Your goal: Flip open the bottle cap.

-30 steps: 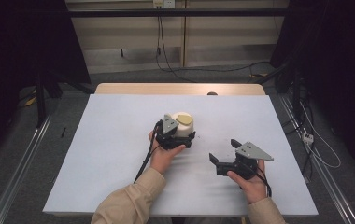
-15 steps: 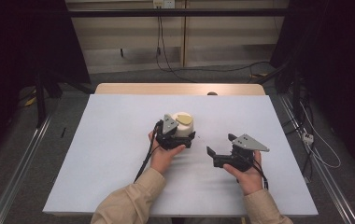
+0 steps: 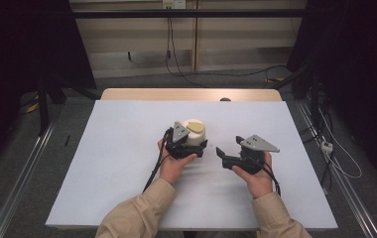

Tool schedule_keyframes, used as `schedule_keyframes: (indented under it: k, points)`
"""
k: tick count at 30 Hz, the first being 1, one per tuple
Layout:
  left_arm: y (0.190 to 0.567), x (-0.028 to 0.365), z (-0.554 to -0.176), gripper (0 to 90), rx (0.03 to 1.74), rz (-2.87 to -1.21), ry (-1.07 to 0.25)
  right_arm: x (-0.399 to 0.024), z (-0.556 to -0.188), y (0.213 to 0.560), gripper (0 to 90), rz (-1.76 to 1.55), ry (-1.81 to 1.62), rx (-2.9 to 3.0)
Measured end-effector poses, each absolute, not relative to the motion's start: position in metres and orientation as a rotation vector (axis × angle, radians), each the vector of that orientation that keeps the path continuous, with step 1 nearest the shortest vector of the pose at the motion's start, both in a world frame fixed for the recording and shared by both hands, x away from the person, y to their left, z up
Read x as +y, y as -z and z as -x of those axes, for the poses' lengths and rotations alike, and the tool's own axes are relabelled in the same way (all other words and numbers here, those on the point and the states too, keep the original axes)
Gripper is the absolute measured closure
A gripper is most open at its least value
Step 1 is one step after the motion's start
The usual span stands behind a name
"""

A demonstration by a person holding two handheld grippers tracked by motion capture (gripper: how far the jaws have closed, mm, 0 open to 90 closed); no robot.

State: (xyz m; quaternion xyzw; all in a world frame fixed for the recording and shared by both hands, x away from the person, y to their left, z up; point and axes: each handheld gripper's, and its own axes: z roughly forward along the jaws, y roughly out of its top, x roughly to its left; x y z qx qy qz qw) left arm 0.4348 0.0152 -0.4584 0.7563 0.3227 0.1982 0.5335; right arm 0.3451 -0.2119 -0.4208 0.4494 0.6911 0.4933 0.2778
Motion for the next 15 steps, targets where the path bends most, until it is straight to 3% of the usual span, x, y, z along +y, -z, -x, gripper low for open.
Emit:
schedule_keyframes:
  k: [9, 15]
  points:
    - [0.458, 0.015, -0.435, 4.9, 0.769, -1.804, -0.474, -0.200, -0.355, 0.417, 28.1, -1.222, -1.405, 1.889]
    - [0.458, 0.015, -0.435, 4.9, 0.768, -1.805, -0.475, -0.197, -0.359, 0.415, 48.9, -1.221, -1.429, 1.902]
